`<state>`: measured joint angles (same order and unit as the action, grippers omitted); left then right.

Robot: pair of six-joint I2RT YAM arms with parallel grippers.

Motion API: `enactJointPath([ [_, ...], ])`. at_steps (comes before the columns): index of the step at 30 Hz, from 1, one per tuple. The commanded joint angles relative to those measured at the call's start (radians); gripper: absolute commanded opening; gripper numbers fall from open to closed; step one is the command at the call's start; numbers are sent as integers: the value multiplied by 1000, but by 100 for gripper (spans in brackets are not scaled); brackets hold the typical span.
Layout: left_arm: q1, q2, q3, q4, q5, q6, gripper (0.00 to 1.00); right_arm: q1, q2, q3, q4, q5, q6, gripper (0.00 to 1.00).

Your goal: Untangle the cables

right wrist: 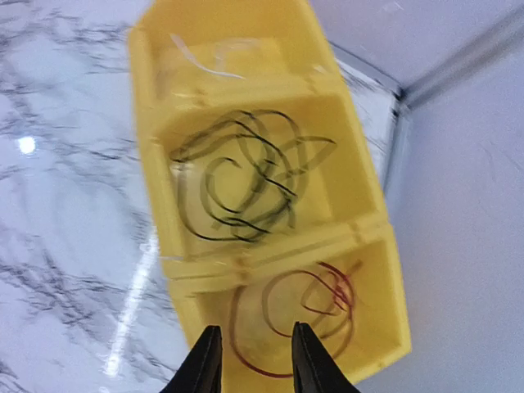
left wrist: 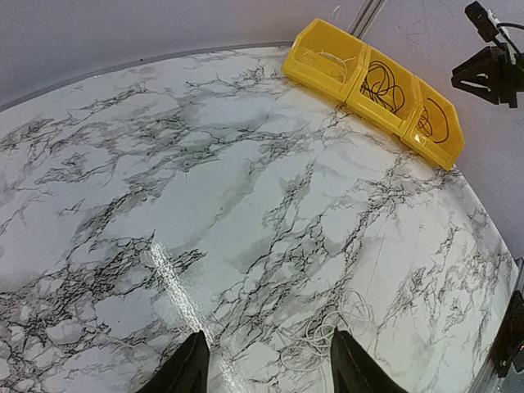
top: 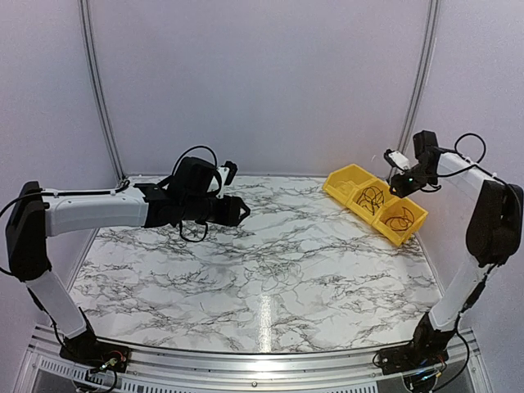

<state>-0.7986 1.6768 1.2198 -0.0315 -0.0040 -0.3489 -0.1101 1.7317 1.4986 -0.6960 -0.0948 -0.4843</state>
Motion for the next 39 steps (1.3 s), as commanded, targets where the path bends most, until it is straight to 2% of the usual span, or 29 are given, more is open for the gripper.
enactJointPath([
  [1, 1, 46, -9, 1, 50, -10, 52, 197, -99, -95, 38, -261, -95, 30],
  [5, 1, 88, -6, 0, 94, -33, 51, 328, -104, -123, 47, -442, -140, 30],
  [8, 1, 124, 2, -1, 122, -54, 50, 409, -55, -96, 11, -582, -146, 32],
  [10, 1, 140, 7, -11, 98, -75, 50, 471, -8, -73, -12, -622, -139, 35],
  [14, 12, 127, -11, -19, -7, -121, 51, 605, 112, -11, -64, -602, -137, 38],
  [19, 32, 54, -62, 11, -128, -137, 56, 715, 217, 57, -101, -554, -135, 41],
  [21, 35, 28, -77, 16, -175, -139, 63, 737, 253, 84, -114, -542, -132, 42],
  [25, 35, -15, -93, 18, -249, -133, 70, 758, 309, 122, -115, -519, -108, 43],
  [36, 36, -46, -92, 22, -259, -114, 70, 763, 398, 179, -137, -492, -77, 39],
  [39, 35, -43, -91, 22, -258, -115, 70, 765, 406, 181, -130, -468, -65, 35],
])
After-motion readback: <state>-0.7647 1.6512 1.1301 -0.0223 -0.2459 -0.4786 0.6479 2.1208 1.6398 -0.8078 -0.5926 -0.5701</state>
